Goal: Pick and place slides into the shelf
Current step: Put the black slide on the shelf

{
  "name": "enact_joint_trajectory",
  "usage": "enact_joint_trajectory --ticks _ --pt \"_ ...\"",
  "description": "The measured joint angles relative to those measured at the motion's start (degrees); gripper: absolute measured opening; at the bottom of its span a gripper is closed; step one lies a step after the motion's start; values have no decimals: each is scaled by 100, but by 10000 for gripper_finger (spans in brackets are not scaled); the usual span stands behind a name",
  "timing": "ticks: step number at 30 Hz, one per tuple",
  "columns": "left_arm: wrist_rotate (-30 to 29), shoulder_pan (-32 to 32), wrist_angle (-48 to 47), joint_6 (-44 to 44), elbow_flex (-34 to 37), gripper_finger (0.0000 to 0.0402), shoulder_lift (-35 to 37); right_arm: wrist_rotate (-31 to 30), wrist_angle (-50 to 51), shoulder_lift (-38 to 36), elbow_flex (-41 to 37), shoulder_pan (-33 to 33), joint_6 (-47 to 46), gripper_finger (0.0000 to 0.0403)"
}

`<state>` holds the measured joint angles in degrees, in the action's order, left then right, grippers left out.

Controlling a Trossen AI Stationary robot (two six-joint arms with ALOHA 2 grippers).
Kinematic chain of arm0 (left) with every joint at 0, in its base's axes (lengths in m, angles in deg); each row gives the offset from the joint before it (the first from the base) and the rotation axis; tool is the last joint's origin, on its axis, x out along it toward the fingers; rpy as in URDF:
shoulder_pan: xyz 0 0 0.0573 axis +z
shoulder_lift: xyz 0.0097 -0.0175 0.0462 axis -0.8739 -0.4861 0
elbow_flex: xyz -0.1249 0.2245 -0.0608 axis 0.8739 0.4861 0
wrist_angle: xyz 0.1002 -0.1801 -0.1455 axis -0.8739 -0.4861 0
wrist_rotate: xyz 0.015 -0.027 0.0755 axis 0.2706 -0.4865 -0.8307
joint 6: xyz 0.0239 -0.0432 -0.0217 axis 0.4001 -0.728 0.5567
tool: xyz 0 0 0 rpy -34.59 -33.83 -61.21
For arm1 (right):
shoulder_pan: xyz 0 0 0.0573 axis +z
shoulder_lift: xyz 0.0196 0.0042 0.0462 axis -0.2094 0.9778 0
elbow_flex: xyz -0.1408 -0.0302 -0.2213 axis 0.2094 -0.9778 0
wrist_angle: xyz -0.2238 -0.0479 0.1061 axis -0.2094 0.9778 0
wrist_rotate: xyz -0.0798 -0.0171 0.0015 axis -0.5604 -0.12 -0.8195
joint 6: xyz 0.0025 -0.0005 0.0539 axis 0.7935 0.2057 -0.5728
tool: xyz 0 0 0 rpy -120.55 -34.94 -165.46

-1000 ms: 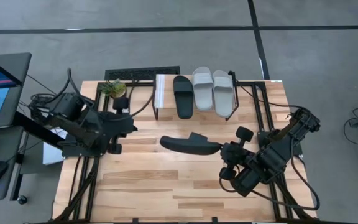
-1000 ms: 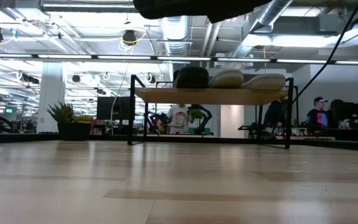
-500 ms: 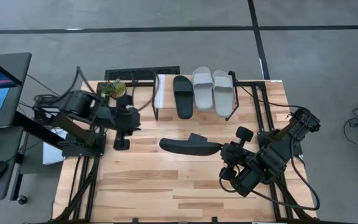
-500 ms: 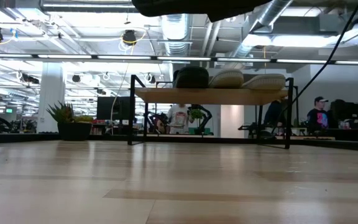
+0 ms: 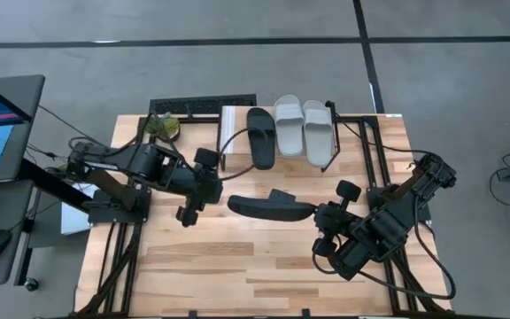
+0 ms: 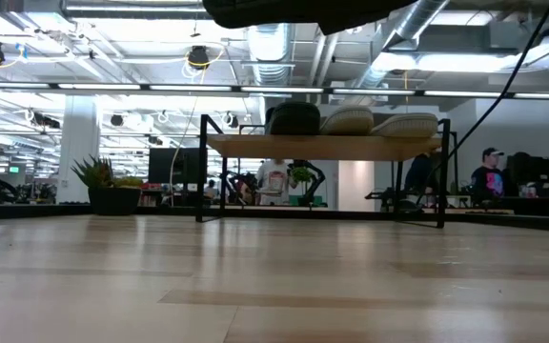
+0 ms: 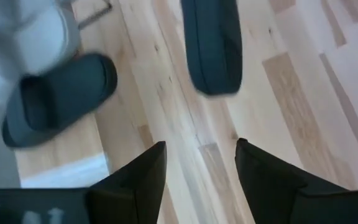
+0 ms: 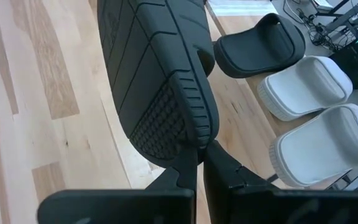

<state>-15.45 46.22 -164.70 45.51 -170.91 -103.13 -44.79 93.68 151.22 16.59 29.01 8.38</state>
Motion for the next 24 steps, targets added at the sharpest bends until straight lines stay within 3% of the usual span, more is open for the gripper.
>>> enact_joint_trajectory --ticks 13,24 --pt "116 37 646 864 -37 180 -33 23 0 0 -2 -136 177 0" --pt "544 98 892 826 178 180 -33 -66 -37 0 -2 -362 440 0"
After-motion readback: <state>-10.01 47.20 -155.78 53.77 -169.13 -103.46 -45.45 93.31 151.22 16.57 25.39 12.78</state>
